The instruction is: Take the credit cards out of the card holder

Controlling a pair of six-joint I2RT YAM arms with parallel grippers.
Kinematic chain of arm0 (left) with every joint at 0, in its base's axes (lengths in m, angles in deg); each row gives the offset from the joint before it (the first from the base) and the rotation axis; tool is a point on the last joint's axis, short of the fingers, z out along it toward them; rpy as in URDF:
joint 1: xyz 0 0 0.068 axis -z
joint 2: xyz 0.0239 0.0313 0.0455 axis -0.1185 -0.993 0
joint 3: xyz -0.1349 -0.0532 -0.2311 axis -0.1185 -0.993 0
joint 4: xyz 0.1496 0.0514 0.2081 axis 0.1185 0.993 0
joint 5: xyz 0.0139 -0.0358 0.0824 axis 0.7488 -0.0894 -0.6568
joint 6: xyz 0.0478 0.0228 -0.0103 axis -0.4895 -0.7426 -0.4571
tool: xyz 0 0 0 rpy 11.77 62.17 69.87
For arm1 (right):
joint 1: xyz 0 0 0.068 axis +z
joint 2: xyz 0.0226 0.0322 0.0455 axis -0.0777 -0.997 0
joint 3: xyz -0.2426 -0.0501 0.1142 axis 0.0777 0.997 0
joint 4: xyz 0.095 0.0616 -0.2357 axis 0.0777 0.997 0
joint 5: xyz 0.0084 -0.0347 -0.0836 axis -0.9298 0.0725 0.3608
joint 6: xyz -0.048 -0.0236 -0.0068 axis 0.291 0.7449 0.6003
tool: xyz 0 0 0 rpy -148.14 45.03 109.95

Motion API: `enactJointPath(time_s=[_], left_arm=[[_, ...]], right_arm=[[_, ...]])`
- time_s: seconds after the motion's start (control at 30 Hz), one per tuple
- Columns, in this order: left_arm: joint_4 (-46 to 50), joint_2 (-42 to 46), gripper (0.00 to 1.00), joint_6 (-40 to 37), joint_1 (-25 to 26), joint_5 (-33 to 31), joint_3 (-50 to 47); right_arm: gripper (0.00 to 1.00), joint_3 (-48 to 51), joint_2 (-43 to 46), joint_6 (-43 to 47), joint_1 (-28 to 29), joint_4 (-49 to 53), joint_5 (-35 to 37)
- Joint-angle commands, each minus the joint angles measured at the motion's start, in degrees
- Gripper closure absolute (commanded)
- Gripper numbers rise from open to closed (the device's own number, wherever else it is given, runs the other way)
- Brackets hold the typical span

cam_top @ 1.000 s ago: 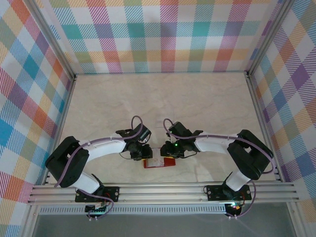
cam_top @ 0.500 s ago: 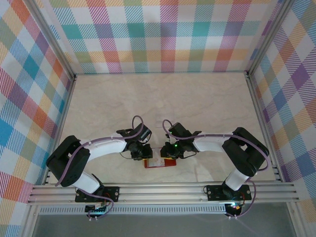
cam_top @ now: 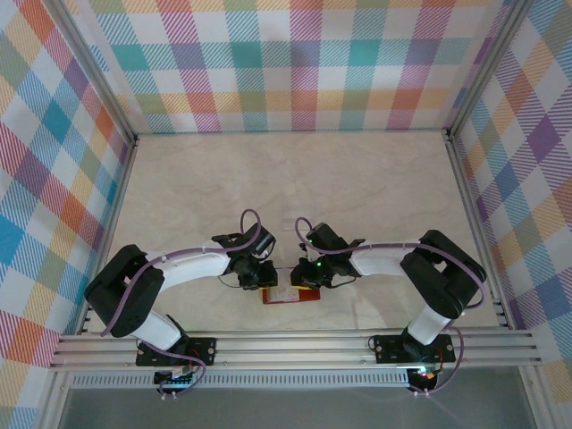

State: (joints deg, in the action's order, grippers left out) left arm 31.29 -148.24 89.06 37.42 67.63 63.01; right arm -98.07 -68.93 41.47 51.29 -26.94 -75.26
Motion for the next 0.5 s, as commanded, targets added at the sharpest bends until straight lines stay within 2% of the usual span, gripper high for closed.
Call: enactJointPath(time_s=[0.0, 0.47], left_arm=[[3.66, -1.0, 0.79, -1.38, 0.77, -2.81, -0.18], [5.08, 0.83, 0.8, -1.55, 0.82, -4.88, 0.22]], right_arm=[[0.86, 0.57, 1.38, 0.39, -0.51, 2.69, 1.91], [0.88, 1.18, 8.13, 2.98, -2.53, 10.14, 4.68]])
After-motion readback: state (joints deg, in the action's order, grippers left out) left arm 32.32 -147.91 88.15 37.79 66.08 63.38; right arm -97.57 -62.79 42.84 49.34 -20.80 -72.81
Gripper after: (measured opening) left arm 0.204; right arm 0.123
